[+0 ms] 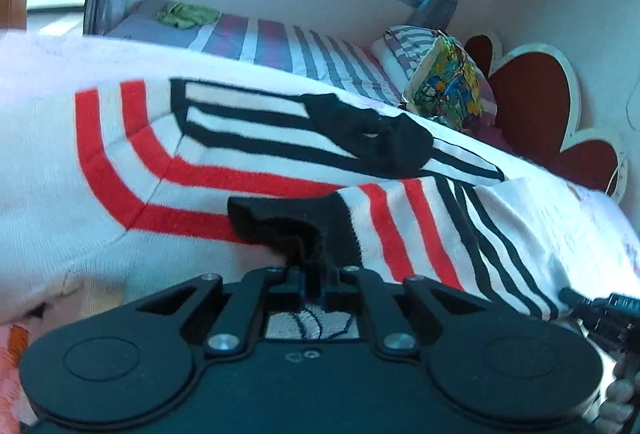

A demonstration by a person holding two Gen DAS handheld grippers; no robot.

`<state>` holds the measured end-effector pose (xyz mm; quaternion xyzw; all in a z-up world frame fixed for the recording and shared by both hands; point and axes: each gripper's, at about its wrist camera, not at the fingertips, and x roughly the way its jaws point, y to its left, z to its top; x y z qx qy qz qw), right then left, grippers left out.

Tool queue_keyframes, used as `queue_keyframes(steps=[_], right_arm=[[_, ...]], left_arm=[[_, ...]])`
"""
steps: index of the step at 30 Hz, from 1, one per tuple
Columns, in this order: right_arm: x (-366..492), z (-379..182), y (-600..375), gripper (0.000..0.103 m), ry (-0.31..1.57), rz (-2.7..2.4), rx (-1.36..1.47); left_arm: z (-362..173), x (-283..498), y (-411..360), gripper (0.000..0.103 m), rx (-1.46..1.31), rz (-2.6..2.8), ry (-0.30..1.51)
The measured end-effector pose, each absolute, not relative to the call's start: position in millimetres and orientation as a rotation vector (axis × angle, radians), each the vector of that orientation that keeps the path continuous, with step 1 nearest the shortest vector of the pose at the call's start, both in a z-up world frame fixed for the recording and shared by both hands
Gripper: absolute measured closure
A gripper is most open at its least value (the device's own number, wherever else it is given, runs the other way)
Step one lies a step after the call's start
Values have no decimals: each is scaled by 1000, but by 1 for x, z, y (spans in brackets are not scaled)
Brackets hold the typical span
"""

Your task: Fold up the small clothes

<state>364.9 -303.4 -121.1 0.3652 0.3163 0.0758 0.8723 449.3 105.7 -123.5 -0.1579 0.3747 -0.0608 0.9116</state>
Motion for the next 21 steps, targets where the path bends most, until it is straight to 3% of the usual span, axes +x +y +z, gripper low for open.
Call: queue_keyframes(steps=[1, 2, 3, 5, 9, 12, 16, 17, 21], right_arm=[[364, -119, -305, 97, 673, 177, 752], [361, -115, -307, 97, 688, 190, 726], [354, -106, -307, 96, 690, 187, 653], [334, -84, -301, 94, 613, 174, 464], [350, -68, -291, 94, 562, 210, 372], [393, -72, -270, 94, 587, 280, 345], [419, -90, -243, 95, 658, 313, 192], [419, -96, -249, 103, 651, 296, 193], [413, -98, -278, 103, 642, 235, 246]], left_arm=[[-122, 448, 109, 86, -323, -125, 774], [-119, 443, 112, 72, -312, -99, 761], [-114, 435, 114, 48, -289, -53, 740], [-100, 414, 115, 31, -189, 49, 655], [-83, 420, 67, 31, -85, -102, 589], [-86, 445, 9, 19, -36, -261, 581], [-118, 483, -22, 23, -15, -260, 680], [-124, 486, -16, 25, -16, -235, 689], [-123, 486, 32, 29, -157, -208, 669]])
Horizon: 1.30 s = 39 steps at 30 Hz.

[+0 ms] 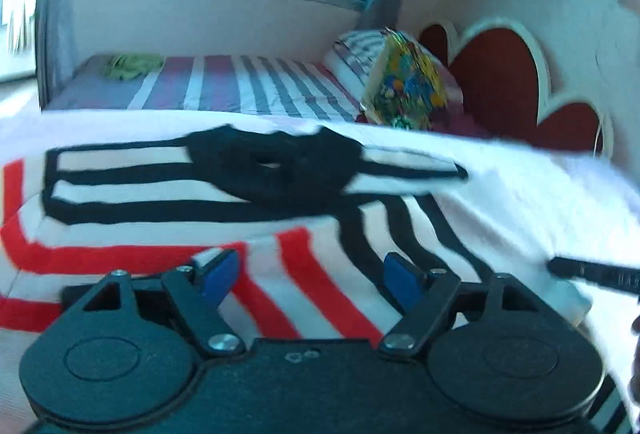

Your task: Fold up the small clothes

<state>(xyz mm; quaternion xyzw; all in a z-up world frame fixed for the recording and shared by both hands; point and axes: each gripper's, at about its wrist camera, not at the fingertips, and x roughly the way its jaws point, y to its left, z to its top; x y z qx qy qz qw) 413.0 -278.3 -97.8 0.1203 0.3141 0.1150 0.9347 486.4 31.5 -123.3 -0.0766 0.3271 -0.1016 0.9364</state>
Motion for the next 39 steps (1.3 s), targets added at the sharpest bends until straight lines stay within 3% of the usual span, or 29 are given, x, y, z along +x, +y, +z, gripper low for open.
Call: queue_keyframes(steps=[3, 11, 14, 16, 18, 24, 27, 32, 34, 36, 38, 39], right_arm=[[421, -84, -271, 103, 563, 260, 217], [511, -91, -236, 103, 626, 243, 93], [532, -110, -264, 103, 690, 191, 145], [534, -106, -269, 103, 705, 216, 129], [525, -96, -271, 103, 667, 205, 108], [529, -112, -270, 103, 696, 203, 89], [520, -97, -271, 103, 665, 202, 105], [507, -87, -250, 103, 612, 244, 58], [518, -106, -239, 85, 703, 216, 20], [514, -109, -234, 84, 667, 211, -19], [508, -102, -229, 84, 667, 189, -36], [501, -97, -228, 82, 632, 198, -27]], left_arm=[[-110, 485, 27, 24, -141, -150, 645], [-116, 520, -32, 22, 31, -140, 680], [-133, 527, -21, 14, 8, -109, 701], [-130, 526, -19, 14, 15, -107, 704], [-124, 520, -19, 23, 24, -85, 676], [-131, 523, -18, 13, 22, -37, 703], [-119, 521, -13, 20, 23, -20, 701], [-115, 504, 11, 17, -18, 57, 678], [-129, 505, 19, 13, -33, 66, 711], [-126, 508, 22, 12, -39, 55, 719], [-115, 504, 23, 20, -6, 62, 707], [-109, 497, 25, 17, -1, 64, 677]])
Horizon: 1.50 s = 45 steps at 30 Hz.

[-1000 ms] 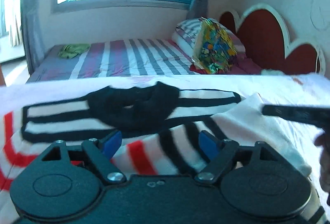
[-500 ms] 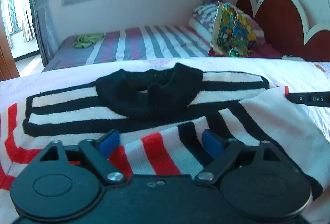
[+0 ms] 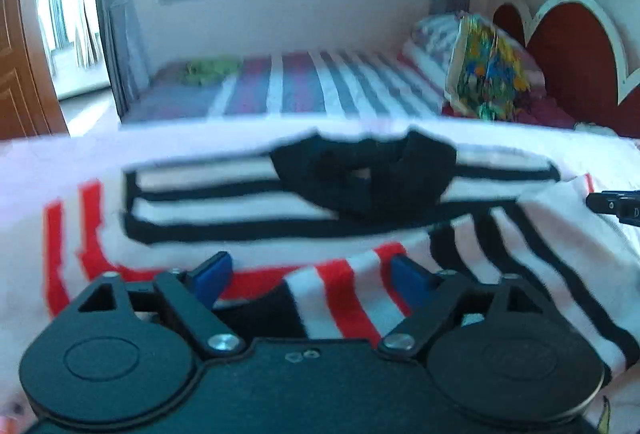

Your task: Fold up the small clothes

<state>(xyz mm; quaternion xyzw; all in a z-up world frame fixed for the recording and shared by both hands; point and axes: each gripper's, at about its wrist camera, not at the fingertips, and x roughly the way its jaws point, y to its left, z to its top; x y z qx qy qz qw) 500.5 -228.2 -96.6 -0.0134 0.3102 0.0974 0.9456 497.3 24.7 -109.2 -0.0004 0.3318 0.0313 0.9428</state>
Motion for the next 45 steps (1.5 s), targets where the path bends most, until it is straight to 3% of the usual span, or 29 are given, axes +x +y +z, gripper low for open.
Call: queue_keyframes(steps=[2, 7, 13, 33, 36, 45], right_arm=[[481, -88, -224, 52, 560, 226, -8], [448, -92, -200, 52, 551, 284, -31], [432, -122, -180, 52, 605, 251, -64], [402, -97, -172, 52, 607, 118, -85], [401, -118, -183, 52, 704, 108, -58], [403, -109, -174, 52, 725, 73, -84]], left_arm=[[-102, 482, 32, 17, -14, 76, 640], [-109, 448, 45, 22, -61, 78, 655], [-123, 453, 54, 14, -47, 86, 712], [-125, 442, 69, 11, -50, 69, 712], [-126, 442, 68, 11, -47, 68, 712], [-126, 442, 69, 10, -49, 64, 715]])
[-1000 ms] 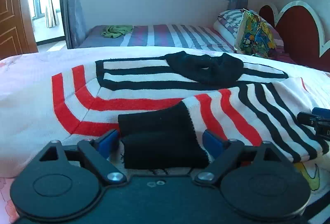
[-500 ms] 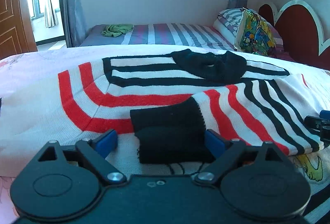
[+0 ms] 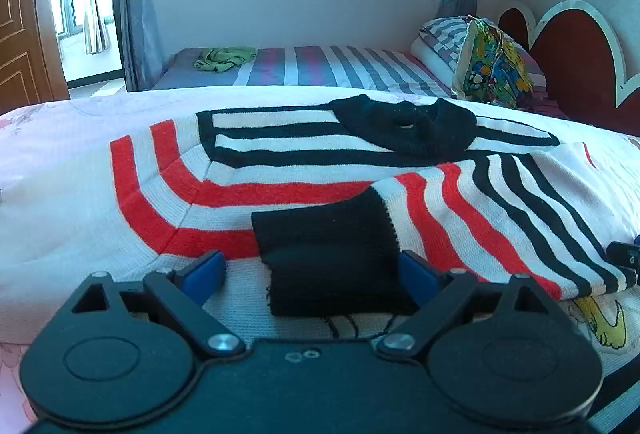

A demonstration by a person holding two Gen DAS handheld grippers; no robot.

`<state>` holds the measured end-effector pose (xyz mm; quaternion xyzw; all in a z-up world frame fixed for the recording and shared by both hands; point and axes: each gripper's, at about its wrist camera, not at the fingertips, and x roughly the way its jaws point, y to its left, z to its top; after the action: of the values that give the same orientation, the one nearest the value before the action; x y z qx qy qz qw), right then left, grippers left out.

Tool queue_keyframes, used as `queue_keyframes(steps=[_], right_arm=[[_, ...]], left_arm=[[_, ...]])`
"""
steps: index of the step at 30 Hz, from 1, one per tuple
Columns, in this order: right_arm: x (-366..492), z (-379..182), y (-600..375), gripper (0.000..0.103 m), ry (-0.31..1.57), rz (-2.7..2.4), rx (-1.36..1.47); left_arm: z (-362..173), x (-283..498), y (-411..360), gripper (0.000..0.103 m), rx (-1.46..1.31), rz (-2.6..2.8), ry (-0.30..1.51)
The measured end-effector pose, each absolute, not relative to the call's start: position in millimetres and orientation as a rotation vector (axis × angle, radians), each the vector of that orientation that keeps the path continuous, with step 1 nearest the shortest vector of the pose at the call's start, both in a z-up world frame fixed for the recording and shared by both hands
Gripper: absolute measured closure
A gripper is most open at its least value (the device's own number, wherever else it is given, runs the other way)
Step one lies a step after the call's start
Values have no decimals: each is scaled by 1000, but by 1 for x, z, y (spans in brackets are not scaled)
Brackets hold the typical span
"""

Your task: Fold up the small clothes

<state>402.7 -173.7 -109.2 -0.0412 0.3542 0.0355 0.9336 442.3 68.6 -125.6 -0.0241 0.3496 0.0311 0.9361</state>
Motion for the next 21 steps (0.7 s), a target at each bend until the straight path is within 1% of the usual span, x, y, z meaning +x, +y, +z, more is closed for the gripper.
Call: queue_keyframes(steps=[7, 8, 9, 10, 12, 14, 16, 18, 19, 20, 21], right_arm=[[421, -106, -171, 52, 797, 56, -79], [422, -105, -171, 52, 803, 52, -77], [422, -103, -171, 52, 807, 45, -73], [421, -100, -171, 52, 806, 38, -58], [414, -95, -173, 52, 779, 49, -12], [405, -92, -176, 52, 742, 70, 43], [397, -90, -176, 52, 720, 86, 98], [392, -88, -176, 52, 698, 99, 158], [391, -87, -174, 52, 690, 99, 181], [389, -86, -172, 54, 682, 102, 206], [389, -83, -169, 62, 675, 110, 228]], left_arm=[[-123, 447, 74, 6, -54, 25, 742], [-120, 447, 75, 6, -54, 21, 758], [-114, 445, 78, 11, -61, 14, 770], [-107, 438, 84, 13, -73, 3, 759], [-96, 416, 104, 11, -94, 4, 722], [-92, 387, 141, 11, -139, 50, 700], [-93, 354, 190, 17, -243, 126, 685], [-98, 321, 238, 28, -378, 204, 667], [-102, 303, 263, 32, -446, 255, 642], [-106, 286, 287, 37, -503, 309, 617], [-110, 273, 306, 44, -547, 349, 595]])
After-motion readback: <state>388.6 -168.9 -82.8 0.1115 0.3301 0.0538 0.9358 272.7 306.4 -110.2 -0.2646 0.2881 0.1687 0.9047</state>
